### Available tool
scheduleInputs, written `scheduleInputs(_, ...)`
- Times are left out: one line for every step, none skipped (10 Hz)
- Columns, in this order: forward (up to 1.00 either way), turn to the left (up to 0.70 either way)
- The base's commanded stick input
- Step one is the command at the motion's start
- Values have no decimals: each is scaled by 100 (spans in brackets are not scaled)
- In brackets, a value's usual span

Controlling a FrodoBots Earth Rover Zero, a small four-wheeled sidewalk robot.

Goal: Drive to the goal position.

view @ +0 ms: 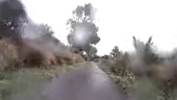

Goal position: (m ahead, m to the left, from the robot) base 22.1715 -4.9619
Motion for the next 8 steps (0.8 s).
scheduleInputs(85, 0)
scheduleInputs(85, 0)
scheduleInputs(85, 0)
scheduleInputs(85, 0)
scheduleInputs(85, 0)
scheduleInputs(85, 0)
scheduleInputs(85, 0)
scheduleInputs(85, 0)
